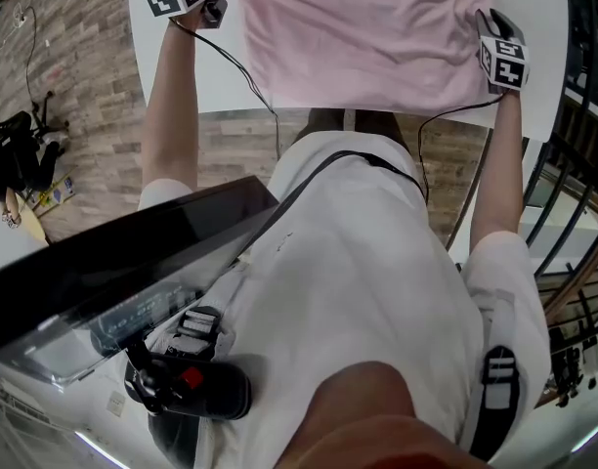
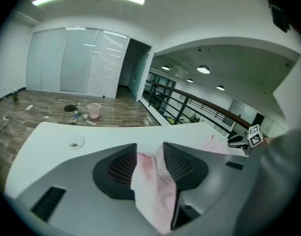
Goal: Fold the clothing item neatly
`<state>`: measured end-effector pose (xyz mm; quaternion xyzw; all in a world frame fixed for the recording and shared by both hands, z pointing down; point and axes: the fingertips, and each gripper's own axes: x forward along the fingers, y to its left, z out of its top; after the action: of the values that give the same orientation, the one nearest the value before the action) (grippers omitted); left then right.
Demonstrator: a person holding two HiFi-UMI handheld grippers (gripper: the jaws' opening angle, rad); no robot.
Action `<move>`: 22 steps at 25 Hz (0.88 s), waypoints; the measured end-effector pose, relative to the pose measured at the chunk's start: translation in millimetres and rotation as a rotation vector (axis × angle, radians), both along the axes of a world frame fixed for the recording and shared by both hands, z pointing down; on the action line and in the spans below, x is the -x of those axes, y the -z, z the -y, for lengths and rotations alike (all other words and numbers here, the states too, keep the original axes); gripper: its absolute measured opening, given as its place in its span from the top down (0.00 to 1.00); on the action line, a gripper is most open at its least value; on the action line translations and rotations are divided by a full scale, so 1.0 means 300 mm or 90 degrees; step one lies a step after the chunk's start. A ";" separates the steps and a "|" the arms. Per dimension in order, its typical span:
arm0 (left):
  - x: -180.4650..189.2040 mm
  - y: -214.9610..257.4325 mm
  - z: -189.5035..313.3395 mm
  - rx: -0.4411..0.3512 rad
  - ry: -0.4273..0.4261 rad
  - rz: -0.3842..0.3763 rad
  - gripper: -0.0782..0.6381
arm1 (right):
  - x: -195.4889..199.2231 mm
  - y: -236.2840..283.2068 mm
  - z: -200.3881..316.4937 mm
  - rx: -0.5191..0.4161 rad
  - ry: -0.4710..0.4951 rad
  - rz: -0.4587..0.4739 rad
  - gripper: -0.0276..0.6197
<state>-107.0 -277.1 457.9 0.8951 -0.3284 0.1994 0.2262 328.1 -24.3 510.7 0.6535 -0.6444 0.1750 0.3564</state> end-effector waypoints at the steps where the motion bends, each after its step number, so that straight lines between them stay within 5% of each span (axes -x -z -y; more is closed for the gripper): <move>1: -0.022 -0.009 0.000 0.011 -0.016 -0.003 0.63 | 0.005 0.002 0.001 0.001 0.001 0.003 0.78; 2: -0.047 -0.019 -0.002 0.023 -0.033 -0.002 0.49 | 0.008 0.007 0.001 0.000 0.001 0.005 0.78; 4: -0.088 -0.035 -0.016 0.047 -0.064 -0.005 0.36 | 0.016 0.017 -0.001 -0.001 0.000 0.007 0.78; 7: -0.124 -0.056 -0.059 0.057 -0.112 0.018 0.28 | 0.018 0.022 -0.007 0.002 0.002 0.009 0.78; 13: -0.072 -0.130 -0.095 0.054 -0.165 0.126 0.28 | 0.058 0.048 0.008 -0.010 0.018 0.045 0.78; 16: -0.034 -0.124 -0.134 0.014 -0.169 0.137 0.28 | 0.107 0.067 0.018 -0.034 0.024 0.053 0.78; 17: -0.032 -0.106 -0.152 -0.013 -0.168 0.140 0.31 | 0.117 0.067 0.015 -0.041 0.022 0.053 0.80; 18: -0.040 -0.085 -0.177 -0.038 -0.170 0.141 0.49 | 0.123 0.062 0.008 -0.043 0.019 0.055 0.95; 20: -0.082 -0.049 -0.257 -0.063 -0.187 0.133 0.77 | 0.133 0.037 -0.015 -0.035 0.016 0.070 0.95; 22: -0.141 -0.054 -0.378 -0.049 -0.231 0.133 0.89 | 0.144 0.014 -0.052 -0.025 0.011 0.084 0.95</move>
<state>-64.7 -163.6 474.2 0.9219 -0.1906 0.3163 0.1171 285.1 -8.6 506.5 0.6417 -0.6754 0.2018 0.3022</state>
